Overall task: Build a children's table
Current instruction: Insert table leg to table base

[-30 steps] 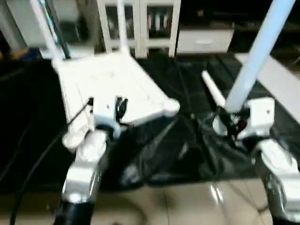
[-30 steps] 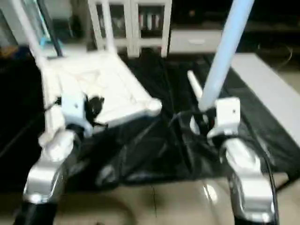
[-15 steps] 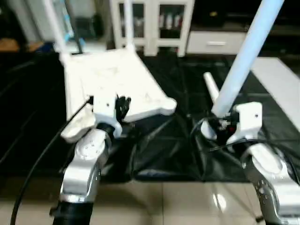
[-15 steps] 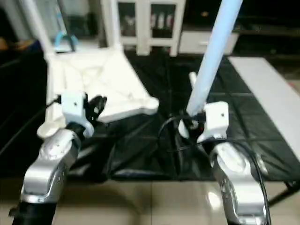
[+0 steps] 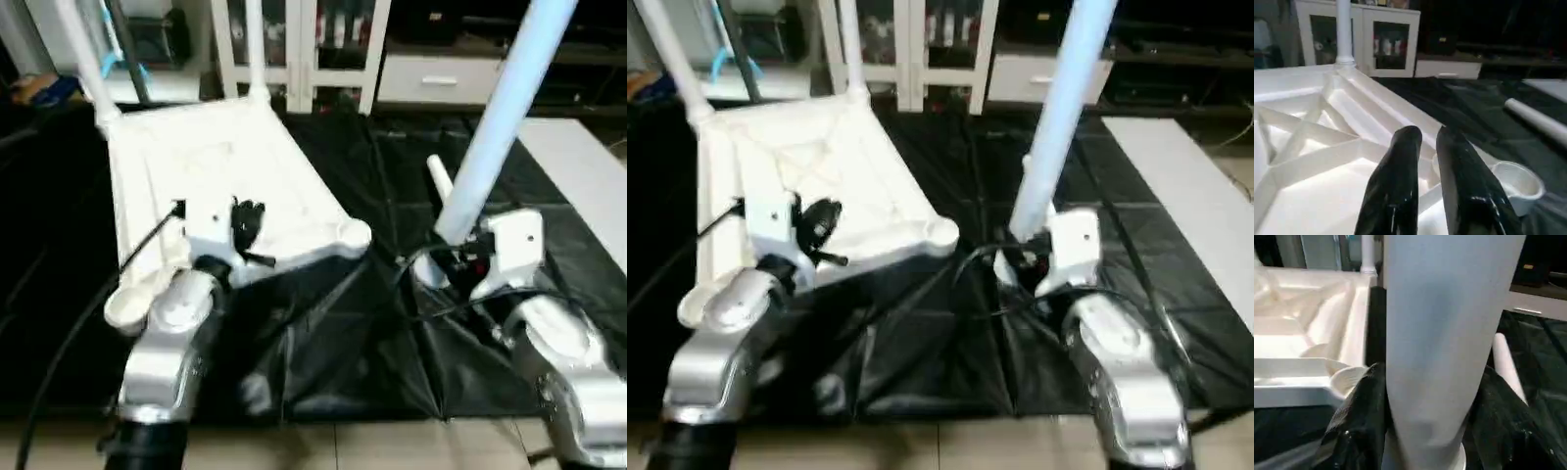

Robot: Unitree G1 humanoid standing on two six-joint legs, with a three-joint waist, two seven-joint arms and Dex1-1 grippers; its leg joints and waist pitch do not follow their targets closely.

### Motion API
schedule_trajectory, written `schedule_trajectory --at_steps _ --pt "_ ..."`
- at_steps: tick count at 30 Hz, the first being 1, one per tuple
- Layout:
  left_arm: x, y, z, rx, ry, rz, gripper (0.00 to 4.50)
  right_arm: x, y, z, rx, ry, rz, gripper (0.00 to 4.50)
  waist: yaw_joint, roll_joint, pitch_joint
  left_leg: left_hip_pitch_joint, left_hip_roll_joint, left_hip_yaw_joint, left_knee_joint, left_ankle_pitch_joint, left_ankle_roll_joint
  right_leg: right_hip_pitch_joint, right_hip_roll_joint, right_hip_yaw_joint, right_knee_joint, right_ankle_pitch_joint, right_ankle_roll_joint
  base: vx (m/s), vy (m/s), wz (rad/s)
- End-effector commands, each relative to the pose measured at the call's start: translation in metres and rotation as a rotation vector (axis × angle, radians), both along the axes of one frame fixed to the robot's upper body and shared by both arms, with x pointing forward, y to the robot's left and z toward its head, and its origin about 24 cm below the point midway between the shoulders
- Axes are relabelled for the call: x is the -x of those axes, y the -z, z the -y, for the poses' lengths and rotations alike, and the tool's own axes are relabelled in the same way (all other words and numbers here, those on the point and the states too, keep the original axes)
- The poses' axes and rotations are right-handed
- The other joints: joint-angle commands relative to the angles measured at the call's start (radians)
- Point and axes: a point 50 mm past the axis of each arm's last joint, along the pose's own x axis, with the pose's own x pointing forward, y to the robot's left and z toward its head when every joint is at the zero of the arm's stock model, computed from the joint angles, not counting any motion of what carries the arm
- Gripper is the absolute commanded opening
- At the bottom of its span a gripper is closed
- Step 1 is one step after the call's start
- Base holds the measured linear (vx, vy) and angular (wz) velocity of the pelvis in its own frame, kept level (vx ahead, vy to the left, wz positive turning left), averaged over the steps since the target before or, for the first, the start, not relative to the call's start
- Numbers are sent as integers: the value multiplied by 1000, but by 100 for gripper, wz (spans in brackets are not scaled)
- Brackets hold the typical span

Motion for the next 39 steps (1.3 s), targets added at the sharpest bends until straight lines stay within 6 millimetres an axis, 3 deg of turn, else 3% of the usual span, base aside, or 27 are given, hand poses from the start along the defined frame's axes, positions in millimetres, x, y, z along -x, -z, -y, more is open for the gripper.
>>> schedule_trajectory --at_steps 1,2,3,4,5,6,7,8,9,10,11,12,13,14,15,16,17,18,19,22,24,26,27,28,30,36,39 --pt "0 -2 -12 -14 -40 9 79 -4 -9 -11 -11 -45 43 188 68 1 -43 -127 95 -52 -78 112 -107 148 -137 99 -63 536 -458 32 119 21" --pt "0 -2 -12 -14 -40 9 79 -4 -9 -11 -11 -45 43 188 52 23 -50 -75 96 -41 -165 192 -113 111 -36 10 -19 484 -363 -52 53 -6" --pt "1 -2 -13 -13 -41 8 79 -4 -9 -11 -12 -47 44 188 -4 82 -47 82 139 -123 -245 83 54 -72 31 -104 86 60 -193 -52 53 -6" --pt "0 -2 -13 -12 -42 5 79 -4 -10 -13 -11 -50 47 188 -22 58 -65 135 209 -169 -242 46 162 -136 1 -98 150 -98 -77 0 0 0" --pt "0 -2 -13 -11 -42 5 79 -4 -10 -13 -11 -50 47 188 7 69 -62 133 199 -157 -227 66 155 -157 -12 -99 164 -85 -35 145 41 11" --pt "0 -2 -13 -11 -41 2 79 -4 -10 -13 -14 -51 49 188 1 57 -57 118 176 -127 -232 138 171 -172 -16 -105 168 -21 31 145 41 11" --pt "0 -2 -13 -12 -41 0 79 -4 -10 -13 -16 -51 51 188 2 41 -60 108 167 -99 -250 202 209 -186 -23 -110 161 62 52 118 48 0" --pt "-1 -1 -13 -15 -35 -5 79 -5 -11 -13 -16 -50 53 188 1 25 -54 104 170 -87 -260 215 234 -193 -34 -101 145 100 47 111 -4 0" --pt "-1 -1 -12 -3 -17 -8 79 -5 -11 -13 -16 -48 57 188 9 -6 -43 79 135 -33 -274 148 231 -173 -56 -79 63 212 -21 111 -4 0" --pt "0 0 -11 -7 -1 -17 79 -5 -12 -12 -16 -43 60 188 13 -53 -51 47 55 19 -227 20 180 -117 -90 -20 -35 227 -79 109 -80 11" --pt "0 1 -10 -11 8 -24 79 -5 -12 -11 -15 -41 61 188 38 -82 -54 12 0 38 -165 -22 124 -74 -116 39 -95 37 -62 130 -93 9" --pt "2 5 -5 -10 68 -54 79 -5 -12 -9 -16 -26 63 188 53 -66 -67 -22 -14 4 -94 43 42 -6 -193 108 -102 -57 -172 130 -93 9" --pt "3 5 -3 -14 91 -55 79 -4 -11 -8 -15 -22 62 188 62 -50 -66 -47 9 -27 -114 218 -39 6 -185 82 -53 222 -216 132 -49 -4" --pt "4 6 -2 -19 115 -55 79 -4 -11 -7 -14 -17 61 188 57 -51 -62 -56 16 -32 -128 301 -68 1 -166 64 -36 416 -223 76 -29 -6" --pt "5 8 0 -12 152 -71 79 -5 -11 -4 -8 -4 59 188 54 -27 -58 -51 26 -27 -178 447 -100 -31 -99 7 -13 704 -217 76 -29 -6" --pt "7 11 3 -4 208 -86 79 -4 -10 0 -8 13 56 188 41 -6 -55 -40 48 -21 -201 433 -100 -55 -58 -24 -17 649 -206 0 0 0" --pt "9 12 5 -4 238 -92 79 -4 -10 1 -9 14 55 188 37 3 -54 -39 69 -25 -207 378 -101 -55 -58 -28 -17 534 -220 0 0 0" --pt "12 13 8 -9 304 -107 97 -4 -10 2 -11 18 55 188 32 7 -53 -24 97 -26 -214 234 -108 -63 -67 -26 -30 311 -250 0 0 0" --pt "16 15 12 -22 364 -123 115 -4 -11 4 -11 20 56 188 32 7 -50 -15 105 -22 -222 142 -100 -65 -78 -22 -42 186 -276 0 0 0" --pt "30 24 24 -51 604 -207 125 -3 -12 13 -21 10 55 188 28 6 -36 -8 110 -2 -234 -3 -105 -81 -82 -17 -62 12 -282 0 0 0" --pt "28 28 27 -106 673 -262 150 -4 -16 22 -16 -18 52 188 28 5 -32 3 109 15 -236 -102 -130 -95 -81 -15 -76 -118 -252 -24 26 7" --pt "22 28 30 -175 715 -279 163 -4 -20 30 14 -45 41 188 32 2 -33 9 108 26 -237 -114 -130 -101 -81 -16 -80 -158 -225 0 0 0" --pt "18 29 30 -186 705 -291 163 -4 -20 30 24 -64 38 188 29 3 -33 5 106 32 -236 -107 -129 -100 -82 -13 -83 -161 -217 0 0 0" --pt "16 29 30 -198 704 -292 163 -4 -20 30 28 -73 36 188 28 0 -33 -8 107 31 -237 -88 -125 -90 -89 -11 -82 -166 -212 0 0 0" --pt "9 32 29 -264 688 -296 163 -3 -21 30 50 -109 25 188 25 0 -35 -12 107 30 -237 -83 -119 -91 -88 -13 -84 -181 -198 0 0 0" --pt "-3 41 24 -373 682 -365 163 -2 -22 29 92 -167 8 188 10 2 -41 -23 109 31 -236 -60 -100 -90 -96 -15 -85 -164 -209 0 0 0" --pt "1 52 20 -405 721 -455 163 -1 -20 28 94 -179 -3 188 14 4 -43 -20 110 34 -232 -32 -87 -92 -97 -14 -81 -124 -230 0 0 0"
